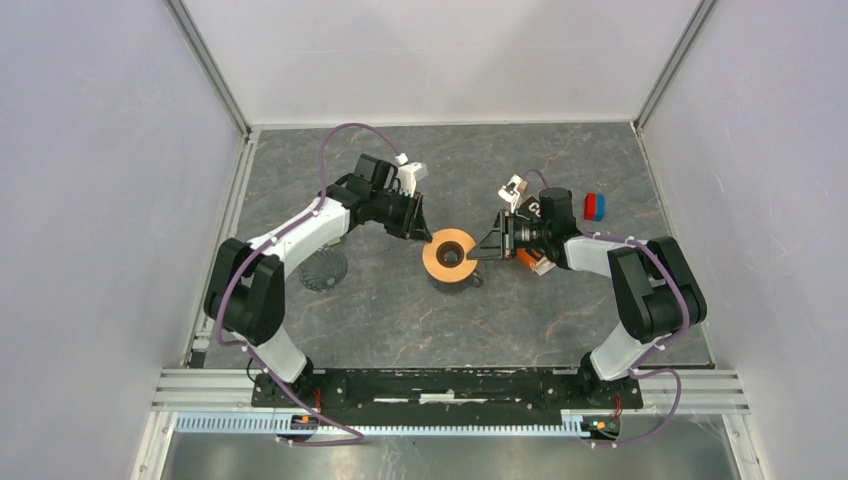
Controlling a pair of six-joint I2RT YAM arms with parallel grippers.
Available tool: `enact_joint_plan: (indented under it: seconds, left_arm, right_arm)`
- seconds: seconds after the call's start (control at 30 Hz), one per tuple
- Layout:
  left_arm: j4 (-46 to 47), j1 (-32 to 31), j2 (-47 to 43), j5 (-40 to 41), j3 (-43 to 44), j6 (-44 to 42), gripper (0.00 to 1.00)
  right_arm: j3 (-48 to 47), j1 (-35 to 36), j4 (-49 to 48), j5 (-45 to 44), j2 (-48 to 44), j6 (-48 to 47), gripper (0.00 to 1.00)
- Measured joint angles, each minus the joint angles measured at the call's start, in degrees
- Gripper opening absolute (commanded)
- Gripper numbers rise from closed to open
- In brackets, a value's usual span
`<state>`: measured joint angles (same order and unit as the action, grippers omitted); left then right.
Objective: Place the coffee filter in the dripper
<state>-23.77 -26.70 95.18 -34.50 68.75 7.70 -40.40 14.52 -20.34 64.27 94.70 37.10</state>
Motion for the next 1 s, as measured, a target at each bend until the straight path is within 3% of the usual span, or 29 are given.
enact_joint_plan:
  seconds: [0.6,0.77,0.87,1.0]
  left_arm:
    - [-0.15,0.00,0.04,0.17,0.31,-0.04,0.37]
    - [-0.15,0.00,0.04,1.55,0.31,-0.74,0.46]
    - [-0.22,0.26,-0.22,2.56,0.33,-1.99,0.55]
    - [-0.83,1.33,-2.80,3.65,0.66,-3.67,0.79]
  right_arm:
    - [-2.78,-0.33,8.66,-1.68,0.00,-7.89,0.61]
    - [-4.61,-0.33,13.20,-2.69,-0.02,-12.90,0.65]
    - [-5.86,-0.52,15.32,-2.99,-0.28,-15.76,0.76]
    - [-6.99,-2.16,17.16,-3.10,-1.95,-18.58,0.80]
